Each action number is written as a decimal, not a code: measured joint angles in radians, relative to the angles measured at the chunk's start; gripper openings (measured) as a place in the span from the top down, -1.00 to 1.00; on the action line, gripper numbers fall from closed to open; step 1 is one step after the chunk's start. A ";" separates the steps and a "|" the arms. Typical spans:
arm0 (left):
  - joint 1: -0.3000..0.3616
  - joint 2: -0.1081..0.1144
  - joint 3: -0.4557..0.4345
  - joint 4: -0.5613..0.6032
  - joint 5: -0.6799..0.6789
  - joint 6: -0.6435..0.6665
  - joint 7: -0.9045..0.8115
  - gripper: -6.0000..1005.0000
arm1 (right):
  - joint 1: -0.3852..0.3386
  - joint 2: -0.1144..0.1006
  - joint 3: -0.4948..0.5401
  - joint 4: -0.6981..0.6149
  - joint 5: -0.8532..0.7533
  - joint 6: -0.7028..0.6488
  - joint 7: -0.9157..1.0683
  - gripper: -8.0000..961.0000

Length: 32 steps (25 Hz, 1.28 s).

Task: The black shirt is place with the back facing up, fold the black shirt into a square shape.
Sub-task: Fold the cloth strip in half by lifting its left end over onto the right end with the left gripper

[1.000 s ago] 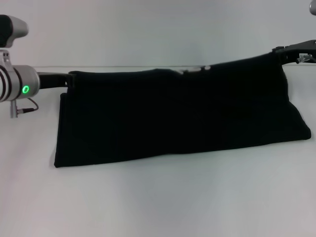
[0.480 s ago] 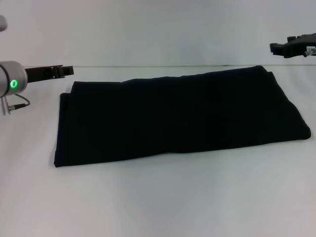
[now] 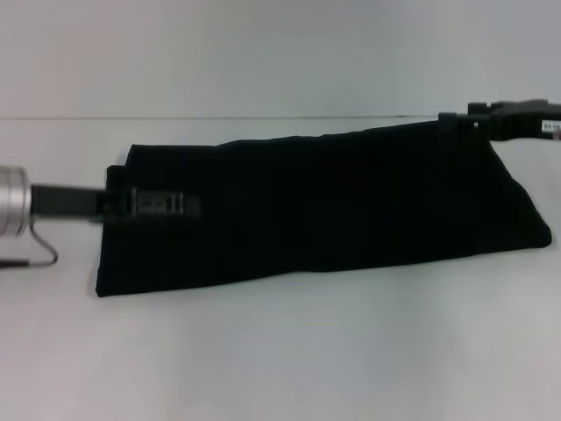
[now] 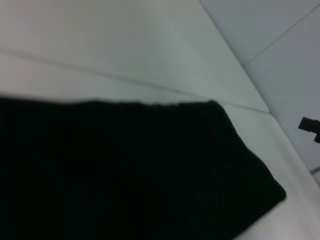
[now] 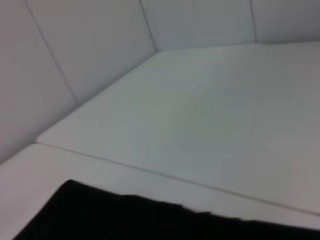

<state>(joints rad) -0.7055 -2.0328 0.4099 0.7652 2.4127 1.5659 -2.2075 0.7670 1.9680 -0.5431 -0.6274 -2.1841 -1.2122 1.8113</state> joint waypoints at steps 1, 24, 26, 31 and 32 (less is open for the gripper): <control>0.010 0.002 -0.005 0.000 0.006 0.022 -0.013 -0.67 | -0.010 0.000 0.001 -0.001 0.008 -0.019 0.000 -0.47; 0.044 0.001 -0.009 -0.094 0.179 -0.044 -0.353 -0.77 | -0.011 0.023 -0.012 -0.002 0.014 0.080 -0.056 -0.75; 0.045 0.000 -0.010 -0.097 0.182 -0.064 -0.380 -0.77 | -0.007 0.023 -0.012 -0.002 0.014 0.087 -0.057 -0.75; 0.046 0.001 -0.011 -0.097 0.189 -0.096 -0.421 -0.76 | -0.001 0.025 -0.012 -0.001 0.014 0.100 -0.065 -0.75; 0.046 0.001 -0.011 -0.097 0.195 -0.103 -0.431 -0.76 | 0.000 0.025 -0.012 0.000 0.014 0.101 -0.066 -0.75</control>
<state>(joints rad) -0.6596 -2.0313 0.3991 0.6686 2.6077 1.4628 -2.6382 0.7673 1.9929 -0.5553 -0.6277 -2.1705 -1.1116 1.7456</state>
